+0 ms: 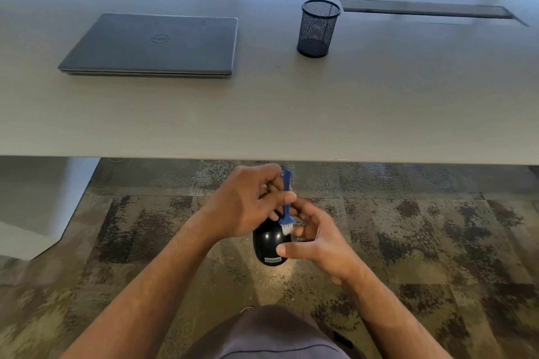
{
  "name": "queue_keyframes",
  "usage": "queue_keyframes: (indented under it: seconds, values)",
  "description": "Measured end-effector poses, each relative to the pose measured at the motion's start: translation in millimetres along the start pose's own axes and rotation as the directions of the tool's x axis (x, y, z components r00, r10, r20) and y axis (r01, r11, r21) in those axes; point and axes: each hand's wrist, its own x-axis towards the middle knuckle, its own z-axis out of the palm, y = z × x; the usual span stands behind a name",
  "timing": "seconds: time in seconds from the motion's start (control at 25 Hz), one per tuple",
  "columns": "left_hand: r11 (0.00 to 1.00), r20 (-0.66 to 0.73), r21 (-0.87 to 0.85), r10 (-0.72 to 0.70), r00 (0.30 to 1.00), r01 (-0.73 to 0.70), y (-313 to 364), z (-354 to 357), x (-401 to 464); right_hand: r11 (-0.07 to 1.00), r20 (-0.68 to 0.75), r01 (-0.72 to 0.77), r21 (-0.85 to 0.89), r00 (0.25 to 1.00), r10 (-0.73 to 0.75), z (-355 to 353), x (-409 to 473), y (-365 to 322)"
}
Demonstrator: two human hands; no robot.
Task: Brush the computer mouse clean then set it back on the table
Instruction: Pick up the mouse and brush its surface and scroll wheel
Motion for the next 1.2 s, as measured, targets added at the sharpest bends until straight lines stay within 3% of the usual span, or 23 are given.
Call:
queue_keyframes:
  seconds: [0.16, 0.28, 0.4, 0.64, 0.8, 1.04, 1.2]
  values:
    - [0.992, -0.286, 0.115, -0.012, 0.958, 0.047, -4.7, -2.4, 10.3, 0.999, -0.003, -0.012, -0.035, 1.000, 0.012, 1.8, -0.9, 5.8]
    - [0.997, -0.451, -0.074, -0.049, 0.891, 0.018, -5.5, -2.8, 7.8, 0.999, -0.007, -0.006, -0.037, 1.000, 0.006, 1.3, -2.9, 4.8]
    - [0.985, -0.443, -0.170, -0.041, 0.896, -0.039, -5.1, -2.9, -9.4, 1.000, -0.027, 0.005, -0.022, 1.000, -0.005, -1.6, -4.1, 2.6]
    - [0.993, -0.099, -0.117, -0.015, 0.995, 0.004, -5.6, -2.6, -36.3, 1.000, -0.028, 0.021, 0.007, 0.999, -0.021, -2.9, -3.8, -0.7]
    - [0.985, -0.220, -0.173, -0.051, 0.974, 0.013, -8.3, -4.1, -40.2, 0.999, -0.035, 0.026, 0.021, 0.999, -0.026, -2.5, -2.4, -1.5]
    - [0.978, -0.470, -0.201, -0.145, 0.871, 0.054, -18.3, -10.2, -19.1, 0.999, -0.008, 0.029, 0.021, 1.000, -0.029, -3.0, -4.1, 2.1]
    - [0.956, -0.495, -0.293, -0.135, 0.858, -0.018, -16.3, -9.1, -20.6, 0.999, -0.007, 0.035, 0.025, 0.999, -0.035, -4.4, -4.4, 2.8]
